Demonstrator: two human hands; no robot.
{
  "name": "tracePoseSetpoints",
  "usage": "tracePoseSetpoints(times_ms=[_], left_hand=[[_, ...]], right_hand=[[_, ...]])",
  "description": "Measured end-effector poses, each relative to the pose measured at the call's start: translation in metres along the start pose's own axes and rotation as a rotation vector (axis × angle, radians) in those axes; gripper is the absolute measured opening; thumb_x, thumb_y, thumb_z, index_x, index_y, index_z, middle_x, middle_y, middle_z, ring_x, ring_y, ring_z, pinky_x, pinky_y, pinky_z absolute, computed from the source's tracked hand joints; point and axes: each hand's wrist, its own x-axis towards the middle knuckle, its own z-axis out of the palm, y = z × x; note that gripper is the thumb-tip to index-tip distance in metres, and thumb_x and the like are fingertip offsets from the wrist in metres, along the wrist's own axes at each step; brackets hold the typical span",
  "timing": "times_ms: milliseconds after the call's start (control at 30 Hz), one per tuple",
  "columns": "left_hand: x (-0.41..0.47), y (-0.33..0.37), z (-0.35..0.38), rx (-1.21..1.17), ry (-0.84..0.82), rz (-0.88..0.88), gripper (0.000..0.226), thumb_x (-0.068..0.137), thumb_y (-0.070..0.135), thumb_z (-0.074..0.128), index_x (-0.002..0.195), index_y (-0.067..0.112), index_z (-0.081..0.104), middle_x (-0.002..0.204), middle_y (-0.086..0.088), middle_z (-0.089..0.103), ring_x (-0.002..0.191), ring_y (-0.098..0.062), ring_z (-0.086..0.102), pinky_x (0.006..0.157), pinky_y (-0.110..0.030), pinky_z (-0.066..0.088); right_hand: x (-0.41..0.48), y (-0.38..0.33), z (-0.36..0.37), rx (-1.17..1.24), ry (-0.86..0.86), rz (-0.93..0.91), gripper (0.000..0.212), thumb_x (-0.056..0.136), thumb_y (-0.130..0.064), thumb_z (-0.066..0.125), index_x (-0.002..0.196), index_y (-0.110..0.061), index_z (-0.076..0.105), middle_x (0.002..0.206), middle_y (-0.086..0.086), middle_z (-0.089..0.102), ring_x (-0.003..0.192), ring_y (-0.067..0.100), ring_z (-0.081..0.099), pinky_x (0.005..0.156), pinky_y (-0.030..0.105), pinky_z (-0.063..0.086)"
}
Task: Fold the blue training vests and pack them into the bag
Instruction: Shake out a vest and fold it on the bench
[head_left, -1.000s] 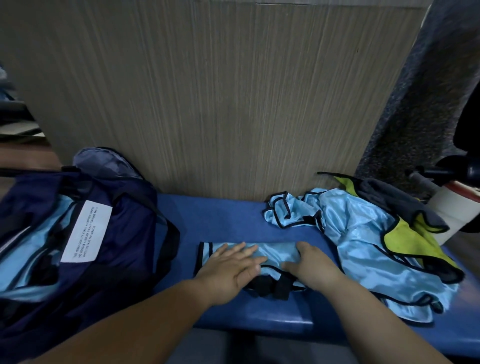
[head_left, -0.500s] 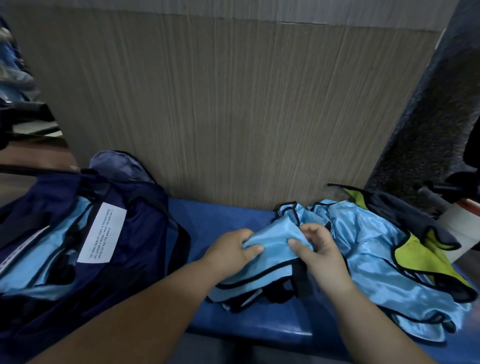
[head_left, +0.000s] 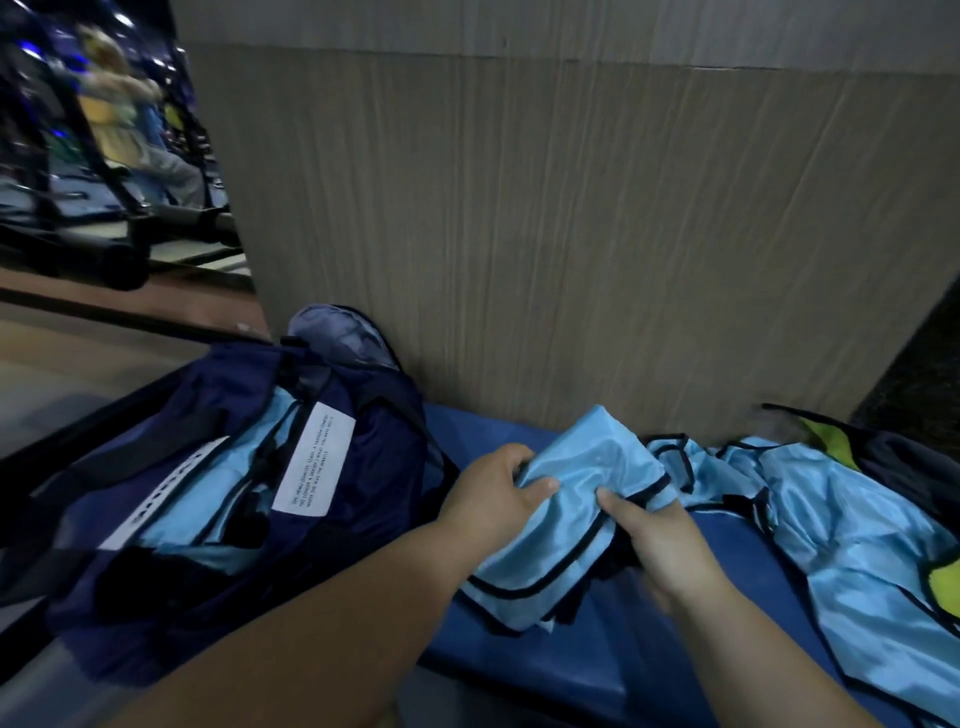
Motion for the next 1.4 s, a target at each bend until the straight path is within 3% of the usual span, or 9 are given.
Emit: tracePoseSetpoints(times_ms=[167,300,500,633,733,867,1000,1267,1400], left_hand=[[-0.003,-0.030,-0.045,0.096,-0.007,-0.007,0.009,0.091,0.031,0.062,0.099,0.033,0.059,0.086,0.016,0.059,0.082,-0.004,0.058,0.073,-0.019,0.045],[-0.015,-0.049,-0.078,0.226,0.088,0.025,0.009,0.092,0.029,0.060,0.099,0.035,0.061,0.078,0.019,0.057,0.082,-0.004,0.059,0.072,-0.017,0.044],[-0.028,-0.074,-0.144,0.560,0.368,0.064,0.014,0.093,0.035,0.058,0.106,0.037,0.062,0.103,0.017,0.066,0.109,-0.013,0.053,0.097,-0.038,0.038],[-0.035,-0.103,-0.200,0.690,0.481,-0.083,0.020,0.094,0.040,0.055,0.113,0.036,0.059,0.110,0.013,0.065,0.115,-0.020,0.050,0.093,-0.041,0.032],[-0.040,-0.128,-0.227,0.736,0.468,-0.199,0.032,0.091,0.048,0.056,0.121,0.035,0.056,0.119,0.009,0.062,0.121,-0.022,0.048,0.096,-0.044,0.033],[-0.041,-0.149,-0.235,0.763,0.361,-0.278,0.042,0.092,0.053,0.052,0.129,0.033,0.050,0.129,0.006,0.057,0.126,-0.023,0.045,0.101,-0.048,0.031],[-0.039,-0.159,-0.234,0.705,0.375,-0.250,0.039,0.093,0.051,0.052,0.127,0.032,0.053,0.130,0.006,0.057,0.124,-0.022,0.046,0.100,-0.046,0.029],[-0.030,-0.160,-0.241,0.739,0.412,-0.201,0.024,0.093,0.039,0.051,0.113,0.031,0.062,0.113,0.004,0.062,0.113,-0.025,0.050,0.093,-0.042,0.033],[-0.027,-0.168,-0.248,0.529,0.398,-0.225,0.019,0.091,0.032,0.054,0.106,0.029,0.065,0.106,0.001,0.067,0.101,-0.027,0.059,0.081,-0.037,0.046]], right_hand=[[0.008,-0.001,0.026,-0.258,0.096,-0.197,0.039,0.090,-0.013,0.068,0.124,-0.027,0.055,0.107,-0.008,0.072,0.101,0.009,0.067,0.087,0.030,0.052],[0.005,-0.007,0.056,-0.302,0.060,-0.290,0.038,0.091,-0.011,0.065,0.106,-0.044,0.053,0.102,-0.014,0.068,0.094,0.000,0.065,0.076,0.022,0.049],[0.006,-0.017,0.100,-0.279,-0.020,-0.332,0.034,0.093,-0.011,0.062,0.104,-0.040,0.050,0.101,-0.012,0.066,0.091,-0.001,0.063,0.069,0.018,0.047],[0.011,-0.022,0.129,-0.264,-0.052,-0.344,0.029,0.093,-0.013,0.063,0.112,-0.032,0.054,0.101,-0.007,0.070,0.094,0.006,0.067,0.077,0.025,0.051],[0.019,-0.025,0.156,-0.224,-0.081,-0.334,0.025,0.093,-0.011,0.064,0.107,-0.030,0.056,0.096,-0.007,0.071,0.092,0.010,0.068,0.074,0.024,0.051],[0.028,-0.031,0.193,-0.218,-0.117,-0.314,0.024,0.090,-0.013,0.066,0.099,-0.034,0.059,0.094,-0.003,0.073,0.092,0.018,0.070,0.087,0.043,0.056],[0.031,-0.042,0.229,-0.171,-0.179,-0.278,0.032,0.079,-0.019,0.068,0.110,-0.025,0.061,0.099,0.003,0.074,0.094,0.023,0.071,0.091,0.053,0.055],[0.037,-0.038,0.288,0.008,-0.271,-0.026,0.023,0.090,-0.003,0.061,0.109,-0.016,0.062,0.097,0.009,0.073,0.088,0.025,0.071,0.080,0.042,0.059],[0.041,-0.019,0.312,0.026,-0.277,0.122,0.017,0.090,-0.005,0.059,0.103,-0.014,0.065,0.098,0.010,0.071,0.089,0.027,0.068,0.079,0.038,0.057]])
